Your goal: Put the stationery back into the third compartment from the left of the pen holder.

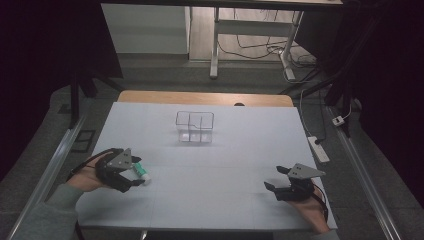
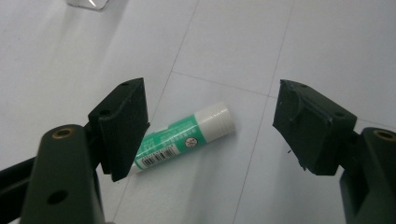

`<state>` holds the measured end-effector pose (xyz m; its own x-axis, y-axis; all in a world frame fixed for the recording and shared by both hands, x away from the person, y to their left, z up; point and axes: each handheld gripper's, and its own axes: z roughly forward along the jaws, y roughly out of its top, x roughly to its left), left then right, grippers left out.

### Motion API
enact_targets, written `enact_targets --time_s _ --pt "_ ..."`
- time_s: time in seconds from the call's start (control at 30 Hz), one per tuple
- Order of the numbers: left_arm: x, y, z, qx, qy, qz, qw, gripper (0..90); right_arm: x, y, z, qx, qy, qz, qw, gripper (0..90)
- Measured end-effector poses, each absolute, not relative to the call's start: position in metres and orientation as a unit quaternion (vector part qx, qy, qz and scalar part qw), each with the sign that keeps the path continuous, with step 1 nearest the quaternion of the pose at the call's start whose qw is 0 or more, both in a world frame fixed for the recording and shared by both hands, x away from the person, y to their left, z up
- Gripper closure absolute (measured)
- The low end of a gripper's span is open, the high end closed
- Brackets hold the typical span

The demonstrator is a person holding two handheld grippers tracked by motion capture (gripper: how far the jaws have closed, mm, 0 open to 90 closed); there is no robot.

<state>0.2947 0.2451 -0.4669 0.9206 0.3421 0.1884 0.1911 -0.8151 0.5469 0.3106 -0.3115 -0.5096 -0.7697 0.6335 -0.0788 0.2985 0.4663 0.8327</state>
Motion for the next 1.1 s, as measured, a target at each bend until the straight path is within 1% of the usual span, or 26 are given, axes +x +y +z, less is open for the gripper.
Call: enact_targets --time_s 0.13,0.5,0.67,1.1 --pt "0.298 0.244 -0.463 0.945 0.129 0.139 0.267 25.9 0.31 -0.311 -0.509 0.279 0.836 0.431 0.195 21.8" --pt "0.311 0.243 -0.458 0.96 0.1 0.132 0.225 26.6 0.308 -0.309 -0.511 0.276 0.839 0.429 0.188 21.7" --pt "0.315 0.242 -0.458 0.964 0.088 0.128 0.216 26.7 0.308 -0.308 -0.512 0.275 0.842 0.426 0.183 21.7" --pt "0.322 0.232 -0.466 0.972 0.021 0.131 0.193 26.6 0.307 -0.307 -0.513 0.272 0.846 0.422 0.181 21.7"
